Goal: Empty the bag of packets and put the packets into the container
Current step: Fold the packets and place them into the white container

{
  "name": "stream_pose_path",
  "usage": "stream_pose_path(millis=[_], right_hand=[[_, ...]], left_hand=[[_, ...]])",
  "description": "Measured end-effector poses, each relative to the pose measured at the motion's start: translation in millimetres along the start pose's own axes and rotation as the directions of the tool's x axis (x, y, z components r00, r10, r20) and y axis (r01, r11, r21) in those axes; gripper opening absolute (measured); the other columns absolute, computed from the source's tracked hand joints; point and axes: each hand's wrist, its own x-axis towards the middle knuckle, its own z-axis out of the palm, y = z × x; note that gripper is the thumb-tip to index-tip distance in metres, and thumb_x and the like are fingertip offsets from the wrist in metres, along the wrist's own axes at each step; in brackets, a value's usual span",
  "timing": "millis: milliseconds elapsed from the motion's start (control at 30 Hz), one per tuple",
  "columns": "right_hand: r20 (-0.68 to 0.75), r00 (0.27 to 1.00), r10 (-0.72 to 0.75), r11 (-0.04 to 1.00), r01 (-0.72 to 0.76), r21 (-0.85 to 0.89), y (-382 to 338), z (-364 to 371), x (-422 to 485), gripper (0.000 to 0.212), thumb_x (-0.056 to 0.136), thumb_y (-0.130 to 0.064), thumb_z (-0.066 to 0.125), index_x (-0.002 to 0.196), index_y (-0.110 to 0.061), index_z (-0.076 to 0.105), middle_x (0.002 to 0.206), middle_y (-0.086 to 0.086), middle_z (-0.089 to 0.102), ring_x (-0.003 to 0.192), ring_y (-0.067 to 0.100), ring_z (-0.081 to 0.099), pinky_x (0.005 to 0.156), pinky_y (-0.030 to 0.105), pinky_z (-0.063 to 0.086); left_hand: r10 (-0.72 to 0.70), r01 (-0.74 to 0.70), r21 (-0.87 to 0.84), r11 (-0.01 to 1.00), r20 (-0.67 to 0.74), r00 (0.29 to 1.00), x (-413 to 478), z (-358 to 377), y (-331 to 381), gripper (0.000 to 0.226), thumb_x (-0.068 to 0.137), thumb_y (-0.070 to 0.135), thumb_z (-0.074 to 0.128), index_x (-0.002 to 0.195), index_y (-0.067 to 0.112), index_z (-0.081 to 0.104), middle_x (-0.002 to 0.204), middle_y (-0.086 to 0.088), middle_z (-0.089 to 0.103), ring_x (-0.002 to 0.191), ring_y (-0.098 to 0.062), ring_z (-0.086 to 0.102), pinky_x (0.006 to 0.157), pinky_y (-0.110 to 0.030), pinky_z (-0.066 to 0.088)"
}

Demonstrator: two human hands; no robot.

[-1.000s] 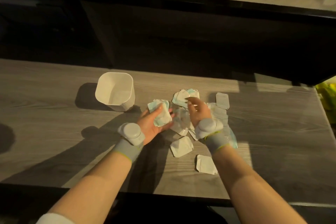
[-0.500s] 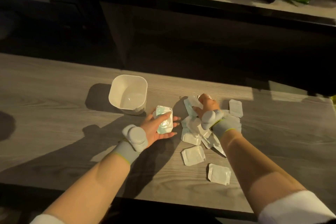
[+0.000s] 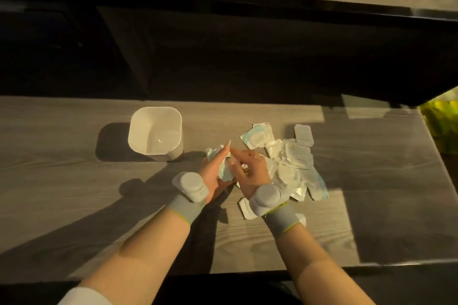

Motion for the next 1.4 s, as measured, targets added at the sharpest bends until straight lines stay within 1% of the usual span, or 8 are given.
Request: stream_pose_path(millis=[167,400,567,733,933,1067,1233,1400], right_hand=[[-0.193,0.969,0.156,0.978,-0.179,-0.105,19.0,-28.2,3.6,0.032,0.085,-0.013,0.053,0.114,-0.010,0.064,0.109,0.017,0.058,0.100,0.032,0.057,0.088,0.041,0.048],[0.111,0.927,0.359,0.765,-0.224,-0.604,29.3,-47.5,20.8,0.048,0.085,-0.027,0.062,0.125,-0.008,0.043,0.129,0.016,0.045,0.119,0.035,0.042,0.097,0.041,0.039],[-0.043,0.968,0.245,0.878,-0.241,-0.414,30.9,-53.4,21.3,0.018,0.085,-0.014,0.060,0.100,-0.004,0.058,0.099,0.015,0.065,0.092,0.032,0.059,0.075,0.034,0.048],[0.039,0.961,0.274,0.884,-0.267,0.383,-2.3,-59.2,2.2,0.011,0.084,-0.012,0.066,0.076,-0.015,0.059,0.068,0.007,0.059,0.061,0.017,0.053,0.053,0.020,0.044],[0.066,0.991,0.114,0.966,-0.126,0.228,-30.0,-31.2,-17.5,0.007,0.081,-0.013,0.069,0.078,-0.012,0.062,0.070,-0.016,0.051,0.059,-0.017,0.052,0.058,0.001,0.039],[0.004,0.997,0.076,0.996,-0.076,0.046,-24.2,-18.0,-23.5,0.026,0.073,-0.026,0.075,0.092,-0.016,0.058,0.089,-0.007,0.050,0.097,0.013,0.048,0.085,0.027,0.041],[-0.018,0.976,0.219,0.915,-0.199,0.350,-30.8,-33.9,-28.5,0.021,0.081,-0.015,0.069,0.096,-0.016,0.054,0.088,-0.001,0.053,0.075,0.007,0.051,0.056,0.003,0.040],[0.317,0.942,0.112,0.912,-0.224,0.344,-54.6,-48.4,-25.5,0.022,0.086,-0.016,0.063,0.098,0.002,0.066,0.072,-0.002,0.061,0.047,-0.010,0.053,0.047,0.003,0.038]], left_hand=[[0.047,-0.042,-0.146,0.988,0.031,0.998,0.8,-5.1,-3.6,0.015,0.089,0.032,0.054,0.083,0.019,0.058,0.072,0.002,0.069,0.071,-0.013,0.068,0.077,-0.039,0.053],[-0.005,0.012,-0.193,0.981,0.036,0.999,-13.7,-10.1,-2.4,0.019,0.084,0.036,0.059,0.082,0.017,0.058,0.081,-0.001,0.064,0.089,-0.017,0.063,0.053,-0.027,0.058],[0.033,-0.032,-0.084,0.996,0.007,0.999,-20.0,-8.3,-4.8,0.015,0.086,0.035,0.057,0.081,0.021,0.060,0.074,0.003,0.061,0.074,-0.010,0.059,0.040,-0.016,0.047],[0.018,-0.017,-0.038,0.999,0.031,0.999,-28.0,-3.8,-8.0,0.039,0.082,0.057,0.053,0.078,0.020,0.066,0.070,0.002,0.065,0.060,-0.009,0.064,0.047,-0.022,0.054],[0.021,-0.020,-0.016,1.000,0.063,0.998,-39.0,3.5,-12.4,0.062,0.079,0.068,0.042,0.109,0.019,0.065,0.098,-0.005,0.071,0.085,-0.017,0.068,0.060,-0.029,0.059],[0.061,-0.061,-0.025,0.998,0.003,0.998,-45.5,6.2,-14.9,0.027,0.085,0.046,0.056,0.091,0.021,0.064,0.085,-0.002,0.067,0.079,-0.014,0.065,0.055,-0.025,0.058],[0.136,-0.136,-0.085,0.987,-0.011,0.991,-50.7,2.5,-11.6,0.022,0.088,0.033,0.056,0.085,0.012,0.062,0.086,-0.007,0.064,0.081,-0.018,0.062,0.067,-0.031,0.058],[0.259,-0.263,0.040,0.964,0.100,0.961,-65.3,-12.5,7.3,0.031,0.093,0.036,0.044,0.110,0.018,0.063,0.110,-0.001,0.064,0.108,-0.015,0.058,0.095,-0.028,0.046]])
